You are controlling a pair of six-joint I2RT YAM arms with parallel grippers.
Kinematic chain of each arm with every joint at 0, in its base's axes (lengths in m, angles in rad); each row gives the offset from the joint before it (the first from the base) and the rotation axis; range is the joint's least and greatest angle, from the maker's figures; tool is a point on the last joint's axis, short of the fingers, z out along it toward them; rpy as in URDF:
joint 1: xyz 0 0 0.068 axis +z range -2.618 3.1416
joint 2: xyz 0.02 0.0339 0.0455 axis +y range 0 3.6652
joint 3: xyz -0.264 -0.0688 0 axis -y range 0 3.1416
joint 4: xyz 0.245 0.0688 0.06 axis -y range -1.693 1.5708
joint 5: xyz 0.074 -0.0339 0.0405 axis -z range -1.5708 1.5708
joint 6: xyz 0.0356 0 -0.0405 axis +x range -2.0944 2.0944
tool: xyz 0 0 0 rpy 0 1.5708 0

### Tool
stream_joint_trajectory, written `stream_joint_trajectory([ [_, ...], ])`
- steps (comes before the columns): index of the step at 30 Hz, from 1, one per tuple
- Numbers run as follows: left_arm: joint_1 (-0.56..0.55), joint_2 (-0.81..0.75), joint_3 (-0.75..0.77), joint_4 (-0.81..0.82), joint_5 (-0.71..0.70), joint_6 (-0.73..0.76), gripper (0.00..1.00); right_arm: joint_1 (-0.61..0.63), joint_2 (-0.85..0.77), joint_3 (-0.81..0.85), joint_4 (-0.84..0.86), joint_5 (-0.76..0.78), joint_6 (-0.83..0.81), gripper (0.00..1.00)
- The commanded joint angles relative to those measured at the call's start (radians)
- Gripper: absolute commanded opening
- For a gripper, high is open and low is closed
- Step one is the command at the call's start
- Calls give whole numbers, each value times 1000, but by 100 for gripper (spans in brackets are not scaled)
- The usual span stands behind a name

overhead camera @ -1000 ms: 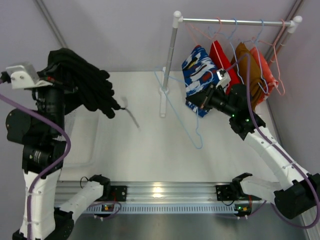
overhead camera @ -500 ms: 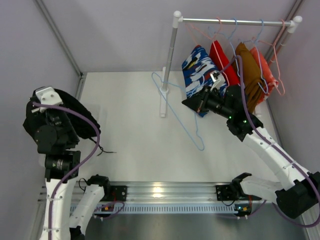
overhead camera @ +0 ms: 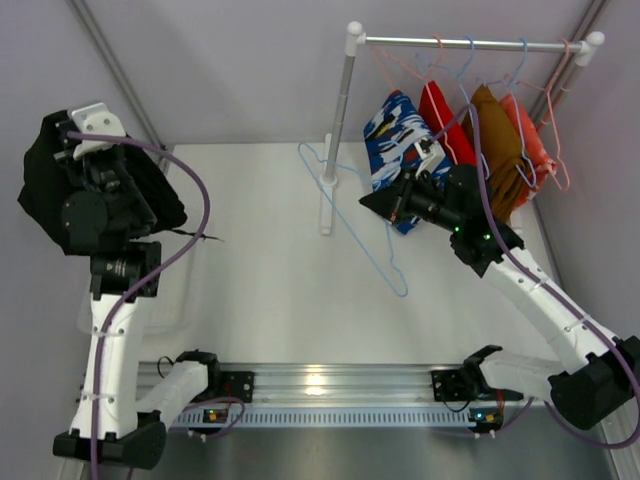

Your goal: Remove the trousers from the hanger

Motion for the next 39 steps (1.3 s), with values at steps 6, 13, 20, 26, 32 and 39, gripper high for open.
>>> stream_joint_trajectory([
  [6, 19, 119, 192, 226, 48, 166, 0, 18, 1, 62, 16, 0, -29, 0],
  [13, 60, 231, 407, 63, 89, 191, 0, 18, 7, 63, 23, -9, -32, 0],
  [20, 115, 298, 484, -10, 132, 212, 0, 19, 12, 68, 31, -10, -25, 0],
  [26, 220, 245, 352, -105, 168, 117, 0, 18, 4, 62, 31, -9, -26, 0],
  [32, 247, 99, 82, -174, 171, 74, 0, 19, 9, 60, 30, -15, -21, 0],
  [39, 261, -105, -471, -156, 172, 39, 0, 18, 10, 37, 42, -20, -15, 0],
])
